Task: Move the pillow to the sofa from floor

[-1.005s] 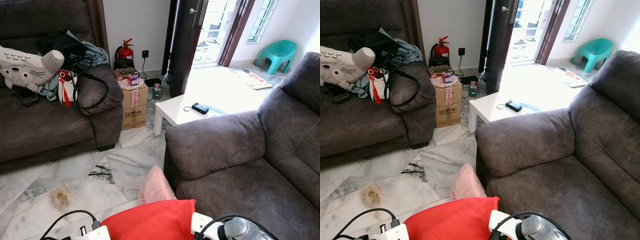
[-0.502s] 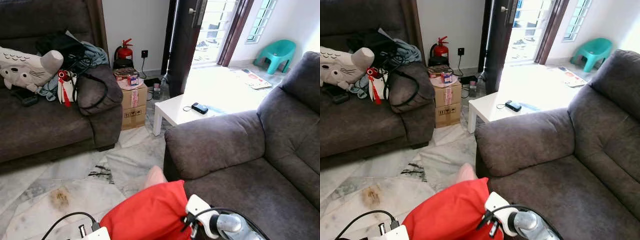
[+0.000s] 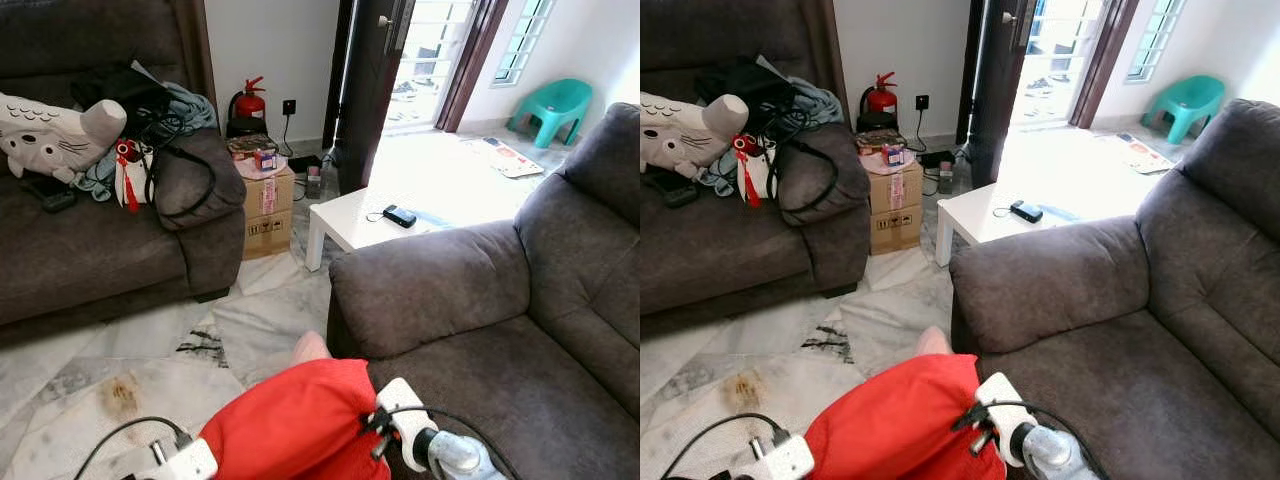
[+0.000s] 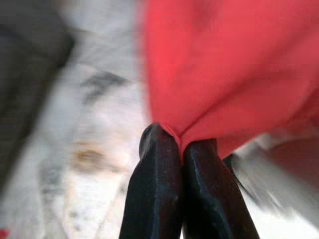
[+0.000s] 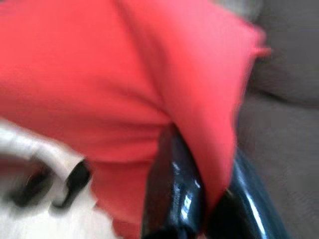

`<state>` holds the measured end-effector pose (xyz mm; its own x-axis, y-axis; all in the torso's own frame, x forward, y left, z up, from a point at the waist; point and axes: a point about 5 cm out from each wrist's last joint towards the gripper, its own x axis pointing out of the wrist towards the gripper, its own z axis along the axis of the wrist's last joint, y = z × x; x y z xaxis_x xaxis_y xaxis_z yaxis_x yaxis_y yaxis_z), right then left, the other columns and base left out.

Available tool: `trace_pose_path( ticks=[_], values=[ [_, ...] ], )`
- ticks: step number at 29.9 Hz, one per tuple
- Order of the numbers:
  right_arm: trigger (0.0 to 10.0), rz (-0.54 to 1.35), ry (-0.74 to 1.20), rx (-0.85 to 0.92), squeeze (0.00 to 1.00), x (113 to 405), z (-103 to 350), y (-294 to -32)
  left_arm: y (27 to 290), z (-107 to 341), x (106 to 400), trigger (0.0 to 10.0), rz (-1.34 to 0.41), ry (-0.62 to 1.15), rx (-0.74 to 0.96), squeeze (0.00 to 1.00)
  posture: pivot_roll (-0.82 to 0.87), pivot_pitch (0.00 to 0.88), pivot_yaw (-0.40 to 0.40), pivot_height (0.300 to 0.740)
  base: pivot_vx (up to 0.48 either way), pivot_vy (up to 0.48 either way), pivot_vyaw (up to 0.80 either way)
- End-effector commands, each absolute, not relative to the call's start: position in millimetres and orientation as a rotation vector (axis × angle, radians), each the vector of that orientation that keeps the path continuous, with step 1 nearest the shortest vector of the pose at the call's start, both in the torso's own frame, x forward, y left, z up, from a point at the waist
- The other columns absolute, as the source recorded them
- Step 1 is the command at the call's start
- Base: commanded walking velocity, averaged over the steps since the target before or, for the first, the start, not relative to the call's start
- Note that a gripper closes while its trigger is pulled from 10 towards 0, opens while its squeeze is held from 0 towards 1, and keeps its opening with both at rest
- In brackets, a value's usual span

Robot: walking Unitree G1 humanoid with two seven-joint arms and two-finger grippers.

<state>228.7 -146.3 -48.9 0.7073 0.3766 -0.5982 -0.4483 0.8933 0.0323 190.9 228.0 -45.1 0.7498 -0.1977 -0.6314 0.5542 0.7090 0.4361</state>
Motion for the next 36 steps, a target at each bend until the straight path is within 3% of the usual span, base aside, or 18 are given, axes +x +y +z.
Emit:
trace_pose_path(
  ticks=[1,6,14,20,36],
  values=[
    [10.0,0.222,0.589,-0.018,0.00,239.3,-42.3,-168.1,232.2,-38.6,197.3,10.0,-0.317,0.534,0.623,0.00,0.19,0.000,-0.132,0.740,0.000,0.000,0.00],
    [10.0,0.060,0.623,0.091,0.00,234.3,-48.3,-174.4,236.0,-37.8,201.6,10.0,-0.141,0.524,0.516,0.00,0.19,0.000,-0.134,0.740,0.000,0.000,0.00],
    [10.0,0.065,0.729,0.129,0.00,209.1,-66.5,-169.0,242.2,-25.3,212.7,10.0,0.083,0.431,0.437,0.00,0.19,0.000,-0.139,0.740,0.000,0.000,0.00],
    [10.0,0.047,0.806,0.171,0.00,188.4,-78.6,-168.5,237.9,-11.3,225.0,10.0,0.132,0.328,0.429,0.00,0.20,0.000,-0.141,0.740,0.000,0.000,0.00],
    [10.0,-0.136,0.689,0.241,0.00,205.2,-65.8,-194.2,227.4,9.3,244.0,10.0,0.184,0.200,0.414,0.00,0.20,0.000,-0.142,0.740,0.000,0.000,0.00]
  ],
)
